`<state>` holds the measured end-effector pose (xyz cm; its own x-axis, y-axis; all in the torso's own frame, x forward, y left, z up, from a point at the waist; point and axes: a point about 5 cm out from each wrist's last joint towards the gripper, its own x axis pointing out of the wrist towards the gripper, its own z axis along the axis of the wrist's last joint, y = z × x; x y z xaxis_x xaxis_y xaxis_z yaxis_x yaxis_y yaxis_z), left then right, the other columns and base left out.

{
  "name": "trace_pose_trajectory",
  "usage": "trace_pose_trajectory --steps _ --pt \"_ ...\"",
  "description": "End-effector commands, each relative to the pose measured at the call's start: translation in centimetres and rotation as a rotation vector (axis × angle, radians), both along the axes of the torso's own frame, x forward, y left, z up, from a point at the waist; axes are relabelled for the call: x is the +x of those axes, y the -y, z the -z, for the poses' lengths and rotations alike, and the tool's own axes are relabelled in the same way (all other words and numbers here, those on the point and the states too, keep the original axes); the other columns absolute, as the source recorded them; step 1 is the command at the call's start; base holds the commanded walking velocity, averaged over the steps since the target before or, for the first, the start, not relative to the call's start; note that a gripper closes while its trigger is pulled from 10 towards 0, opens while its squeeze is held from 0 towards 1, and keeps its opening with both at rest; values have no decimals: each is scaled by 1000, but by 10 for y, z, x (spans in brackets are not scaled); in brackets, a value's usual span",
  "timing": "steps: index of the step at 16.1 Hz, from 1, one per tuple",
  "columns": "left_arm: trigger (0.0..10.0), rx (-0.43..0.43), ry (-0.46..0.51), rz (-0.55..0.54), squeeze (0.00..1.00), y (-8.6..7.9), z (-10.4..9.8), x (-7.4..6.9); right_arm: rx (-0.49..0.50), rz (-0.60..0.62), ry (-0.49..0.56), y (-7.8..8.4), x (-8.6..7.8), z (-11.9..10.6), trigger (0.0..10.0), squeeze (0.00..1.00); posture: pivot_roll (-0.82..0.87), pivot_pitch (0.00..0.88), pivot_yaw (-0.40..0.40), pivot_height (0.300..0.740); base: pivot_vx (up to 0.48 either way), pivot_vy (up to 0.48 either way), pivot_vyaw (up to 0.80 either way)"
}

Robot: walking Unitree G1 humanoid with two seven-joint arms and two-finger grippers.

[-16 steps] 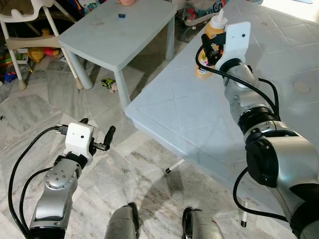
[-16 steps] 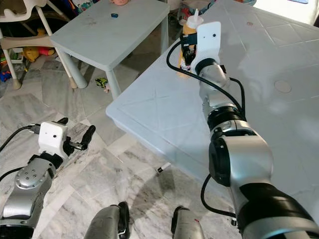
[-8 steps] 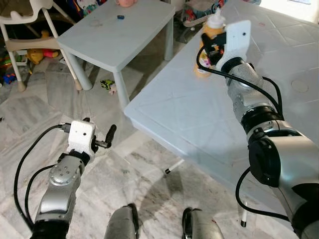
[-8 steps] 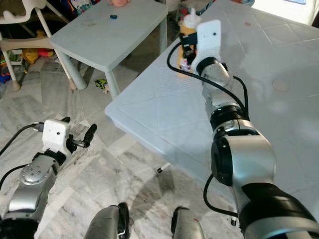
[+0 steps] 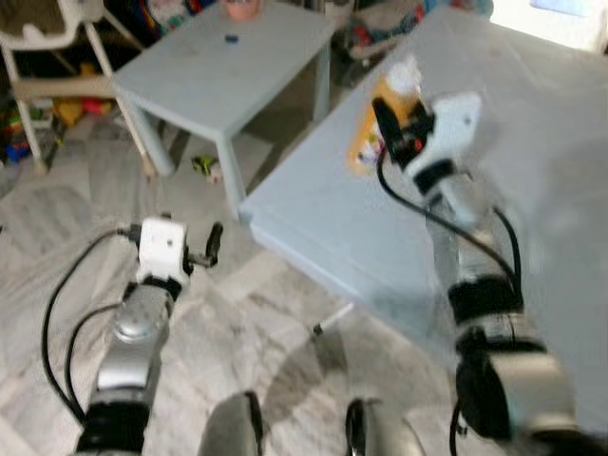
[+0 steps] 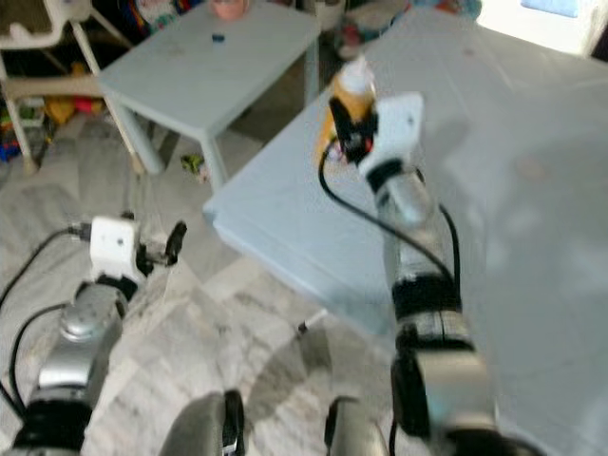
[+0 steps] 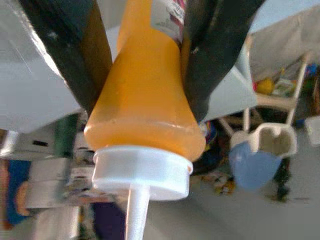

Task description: Restocking fridge

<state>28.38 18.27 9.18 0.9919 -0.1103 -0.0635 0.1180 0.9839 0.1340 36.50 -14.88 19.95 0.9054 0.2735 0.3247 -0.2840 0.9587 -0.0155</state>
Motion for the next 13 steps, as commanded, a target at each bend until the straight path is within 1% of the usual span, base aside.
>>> trace_pose_trajectory --steps 1,2,3,4,6,7,10,13 --pt "10000 -16 -38 -23 0 -2 12 -8 12 51 -4 6 -7 4 10000 0 -51 61 16 740 0 0 0" --pt "10000 -22 -47 -21 0 1 17 -9 3 90 -18 12 -17 11 10000 0 -56 52 9 740 0 0 0" --pt "10000 -32 -41 -32 0 3 17 -6 -10 117 -33 14 -27 15 10000 0 -60 47 7 740 0 0 0" --pt "10000 -34 -39 -35 0 4 16 -4 -16 118 -37 14 -29 16 10000 0 -64 42 3 740 0 0 431" --pt "10000 -37 -17 -46 0 5 11 3 -6 105 -36 6 -37 15 10000 0 -69 40 3 740 0 0 800" --pt "10000 -41 -8 -50 0 6 8 7 6 61 -41 -8 -44 15 10000 0 -77 40 8 740 0 0 800" --pt "10000 -40 -21 -50 0 7 14 4 18 12 -65 -23 -56 19 10000 0 -83 36 1 740 0 0 800" --pt "10000 -43 -28 -46 0 9 17 4 26 -7 -87 -28 -59 21 10000 0 -83 34 4 740 0 0 800"
